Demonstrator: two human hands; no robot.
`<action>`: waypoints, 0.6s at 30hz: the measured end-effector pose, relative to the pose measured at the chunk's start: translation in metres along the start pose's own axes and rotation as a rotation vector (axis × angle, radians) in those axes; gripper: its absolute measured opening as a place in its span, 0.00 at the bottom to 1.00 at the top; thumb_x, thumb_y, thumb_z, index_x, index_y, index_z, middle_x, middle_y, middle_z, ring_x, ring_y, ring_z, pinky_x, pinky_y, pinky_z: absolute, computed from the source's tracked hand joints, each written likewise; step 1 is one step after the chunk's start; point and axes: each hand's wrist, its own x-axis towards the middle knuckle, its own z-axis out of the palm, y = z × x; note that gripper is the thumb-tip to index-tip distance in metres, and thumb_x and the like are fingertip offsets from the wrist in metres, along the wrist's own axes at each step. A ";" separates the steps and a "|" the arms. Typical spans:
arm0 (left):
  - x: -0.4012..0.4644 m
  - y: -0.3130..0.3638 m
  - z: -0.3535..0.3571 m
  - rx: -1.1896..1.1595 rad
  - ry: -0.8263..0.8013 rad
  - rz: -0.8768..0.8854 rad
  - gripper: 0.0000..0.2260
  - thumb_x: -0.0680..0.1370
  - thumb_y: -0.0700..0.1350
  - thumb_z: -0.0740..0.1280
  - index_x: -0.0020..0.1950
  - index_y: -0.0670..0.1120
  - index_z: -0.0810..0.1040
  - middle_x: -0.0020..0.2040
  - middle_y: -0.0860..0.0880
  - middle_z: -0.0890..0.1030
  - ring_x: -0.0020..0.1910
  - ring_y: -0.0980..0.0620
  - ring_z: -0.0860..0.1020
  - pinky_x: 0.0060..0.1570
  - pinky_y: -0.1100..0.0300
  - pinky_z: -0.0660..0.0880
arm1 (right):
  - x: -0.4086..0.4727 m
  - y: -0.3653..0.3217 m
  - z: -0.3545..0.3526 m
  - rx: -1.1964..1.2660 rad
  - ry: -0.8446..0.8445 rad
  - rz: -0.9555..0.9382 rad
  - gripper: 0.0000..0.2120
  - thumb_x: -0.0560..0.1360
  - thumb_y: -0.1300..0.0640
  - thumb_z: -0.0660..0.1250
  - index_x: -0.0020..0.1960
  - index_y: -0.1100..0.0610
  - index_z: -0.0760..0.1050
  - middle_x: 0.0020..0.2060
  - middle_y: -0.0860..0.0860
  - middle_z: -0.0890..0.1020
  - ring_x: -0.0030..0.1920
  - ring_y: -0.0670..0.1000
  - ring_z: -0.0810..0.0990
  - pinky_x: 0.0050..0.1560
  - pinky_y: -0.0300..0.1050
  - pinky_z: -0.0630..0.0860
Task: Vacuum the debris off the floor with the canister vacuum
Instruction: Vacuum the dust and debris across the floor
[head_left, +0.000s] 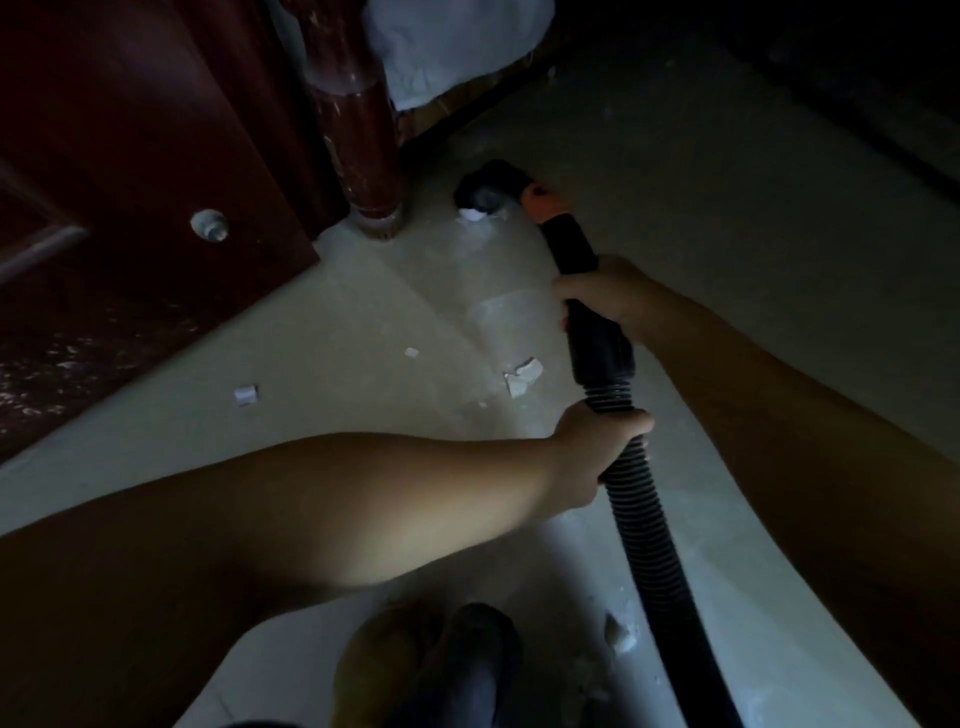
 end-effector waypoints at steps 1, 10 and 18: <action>-0.004 -0.005 0.006 0.010 -0.006 -0.014 0.06 0.75 0.39 0.68 0.41 0.45 0.73 0.41 0.46 0.75 0.43 0.47 0.76 0.47 0.55 0.73 | -0.007 -0.001 0.000 -0.055 -0.061 0.018 0.06 0.73 0.67 0.65 0.38 0.61 0.72 0.21 0.51 0.76 0.20 0.46 0.76 0.27 0.37 0.76; -0.015 -0.017 0.016 0.082 0.022 0.030 0.07 0.77 0.42 0.68 0.52 0.41 0.76 0.52 0.37 0.81 0.43 0.47 0.80 0.46 0.56 0.77 | -0.029 0.014 -0.014 0.077 0.097 0.021 0.04 0.74 0.67 0.64 0.41 0.62 0.71 0.29 0.56 0.74 0.23 0.49 0.74 0.25 0.38 0.75; -0.021 -0.043 0.021 0.064 -0.079 0.039 0.20 0.77 0.48 0.68 0.65 0.37 0.74 0.59 0.39 0.80 0.60 0.40 0.78 0.46 0.58 0.80 | -0.048 0.010 -0.003 -0.200 -0.229 0.013 0.03 0.72 0.67 0.66 0.43 0.61 0.72 0.25 0.52 0.78 0.24 0.48 0.78 0.28 0.38 0.76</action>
